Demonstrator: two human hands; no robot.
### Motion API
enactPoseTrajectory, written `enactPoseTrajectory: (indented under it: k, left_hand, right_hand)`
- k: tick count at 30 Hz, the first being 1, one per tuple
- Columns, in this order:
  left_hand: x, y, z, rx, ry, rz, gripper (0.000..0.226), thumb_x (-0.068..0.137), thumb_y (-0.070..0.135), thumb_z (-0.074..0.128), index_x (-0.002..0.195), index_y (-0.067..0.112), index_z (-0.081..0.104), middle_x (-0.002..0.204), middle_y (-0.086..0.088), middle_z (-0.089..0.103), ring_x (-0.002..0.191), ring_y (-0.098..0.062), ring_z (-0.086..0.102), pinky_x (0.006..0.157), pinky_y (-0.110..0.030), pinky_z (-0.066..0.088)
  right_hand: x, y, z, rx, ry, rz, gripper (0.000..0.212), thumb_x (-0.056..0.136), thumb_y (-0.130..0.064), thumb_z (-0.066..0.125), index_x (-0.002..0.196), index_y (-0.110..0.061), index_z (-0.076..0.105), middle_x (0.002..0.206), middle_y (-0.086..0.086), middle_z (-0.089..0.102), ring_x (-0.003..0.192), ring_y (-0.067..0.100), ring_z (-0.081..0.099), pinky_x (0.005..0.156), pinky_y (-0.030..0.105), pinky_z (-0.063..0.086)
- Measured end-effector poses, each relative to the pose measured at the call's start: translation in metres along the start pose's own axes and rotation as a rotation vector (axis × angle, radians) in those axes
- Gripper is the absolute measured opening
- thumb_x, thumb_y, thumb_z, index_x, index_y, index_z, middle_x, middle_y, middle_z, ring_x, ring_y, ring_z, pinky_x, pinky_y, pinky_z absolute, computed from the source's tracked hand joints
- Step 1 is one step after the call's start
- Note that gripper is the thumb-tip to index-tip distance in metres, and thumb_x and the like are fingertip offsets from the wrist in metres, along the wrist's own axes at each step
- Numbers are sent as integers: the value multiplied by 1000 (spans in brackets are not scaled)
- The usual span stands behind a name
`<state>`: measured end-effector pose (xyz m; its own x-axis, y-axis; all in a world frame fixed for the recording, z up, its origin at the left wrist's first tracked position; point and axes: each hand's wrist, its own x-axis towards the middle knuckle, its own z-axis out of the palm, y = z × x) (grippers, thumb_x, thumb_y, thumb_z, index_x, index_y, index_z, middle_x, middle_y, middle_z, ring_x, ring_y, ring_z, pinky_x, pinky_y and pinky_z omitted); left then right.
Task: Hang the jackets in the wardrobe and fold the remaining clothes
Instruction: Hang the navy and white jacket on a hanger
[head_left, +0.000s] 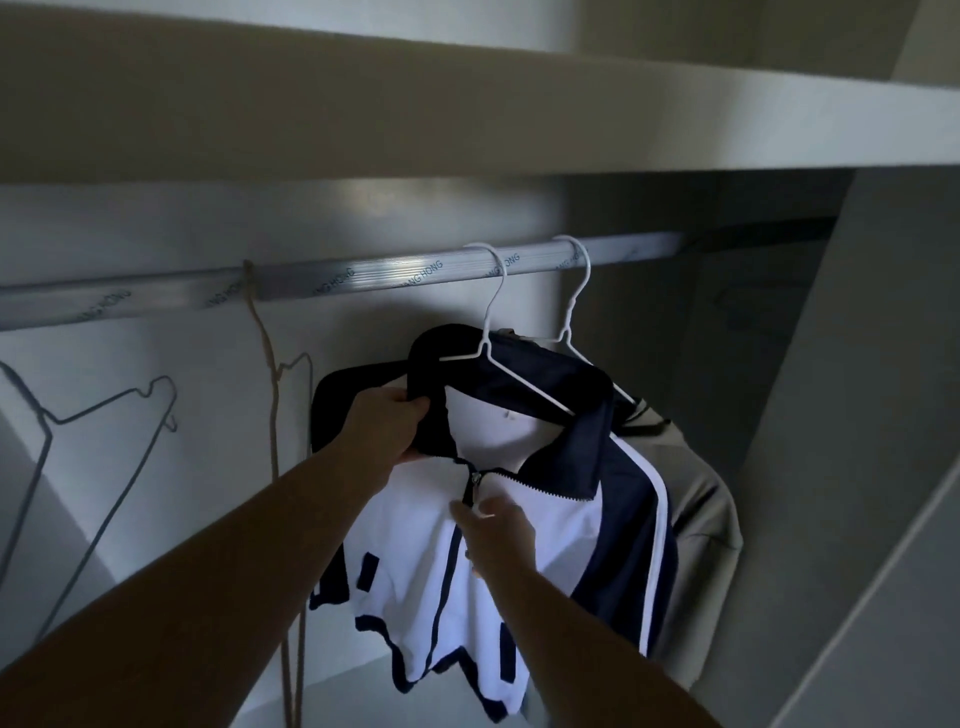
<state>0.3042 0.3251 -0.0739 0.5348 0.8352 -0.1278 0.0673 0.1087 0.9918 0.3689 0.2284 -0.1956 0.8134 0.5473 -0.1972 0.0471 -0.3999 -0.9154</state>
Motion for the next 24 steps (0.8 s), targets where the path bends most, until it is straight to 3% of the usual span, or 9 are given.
enactPoseTrajectory:
  k: [2, 5, 8, 11, 13, 15, 18, 21, 24]
  left_hand:
    - [-1, 2, -1, -14, -5, -5, 15, 93, 2, 56, 81, 10, 61, 79, -7, 65, 72, -19, 63, 46, -28, 54]
    - [-2, 3, -4, -11, -22, -9, 12, 93, 2, 55, 85, 9, 62, 83, -9, 66, 74, -20, 65, 52, -31, 56]
    - [-2, 4, -8, -82, 13, -28, 9, 94, 2, 53, 90, 4, 60, 86, -11, 65, 73, -22, 64, 45, -28, 56]
    - [-4, -11, -12, -38, 100, -173, 12, 97, 6, 49, 89, 3, 57, 82, -13, 64, 59, -22, 64, 44, -28, 55]
    - [-9, -38, -8, 129, 87, -346, 9, 97, 4, 49, 93, 2, 57, 79, -12, 62, 56, -23, 62, 51, -32, 54]
    - [-15, -73, 3, 433, 39, -421, 9, 94, 4, 52, 102, 2, 56, 83, -10, 60, 66, -22, 61, 62, -34, 56]
    - [-18, -118, 29, 906, -1, -15, 30, 84, 23, 67, 108, 16, 50, 98, 1, 57, 82, -15, 60, 67, -25, 51]
    - [-25, -135, 52, 923, 53, 230, 28, 84, 44, 66, 100, 25, 54, 93, 10, 62, 79, -6, 59, 66, -19, 43]
    - [-24, -142, 66, 931, 130, 320, 17, 90, 41, 58, 89, 24, 59, 83, 10, 66, 77, -9, 64, 64, -20, 43]
  right_hand:
    - [5, -9, 10, -80, 126, -52, 16, 91, -37, 52, 101, -28, 60, 97, -8, 67, 82, 14, 59, 68, 25, 43]
    - [9, -18, 7, -220, 262, -75, 22, 93, -23, 39, 77, -24, 55, 72, -6, 57, 67, 18, 52, 56, 24, 34]
    - [8, -15, 1, -212, 173, -152, 24, 93, -20, 41, 72, -17, 52, 69, -1, 59, 68, 23, 55, 55, 29, 39]
    - [3, -12, -15, -17, 56, -202, 25, 93, -15, 44, 76, -5, 60, 72, 8, 66, 62, 19, 58, 59, 36, 50]
    - [0, -16, -29, 90, -2, -200, 28, 93, -11, 48, 69, -6, 61, 61, 2, 63, 48, 9, 51, 49, 26, 43]
    - [-5, -23, -43, 157, -68, -157, 28, 91, -6, 50, 64, -8, 61, 54, -1, 57, 40, 7, 44, 41, 17, 34]
    - [-11, -35, -60, 236, -168, -38, 24, 86, -1, 53, 64, -8, 59, 53, 2, 53, 34, 8, 38, 36, 16, 27]
    - [-14, -43, -71, 222, -210, 33, 24, 87, 0, 55, 64, -10, 57, 56, 2, 52, 30, 7, 38, 35, 16, 26]
    - [-12, -44, -80, 283, -213, 86, 23, 86, 0, 54, 65, -10, 58, 57, 4, 52, 30, 7, 34, 33, 16, 22]
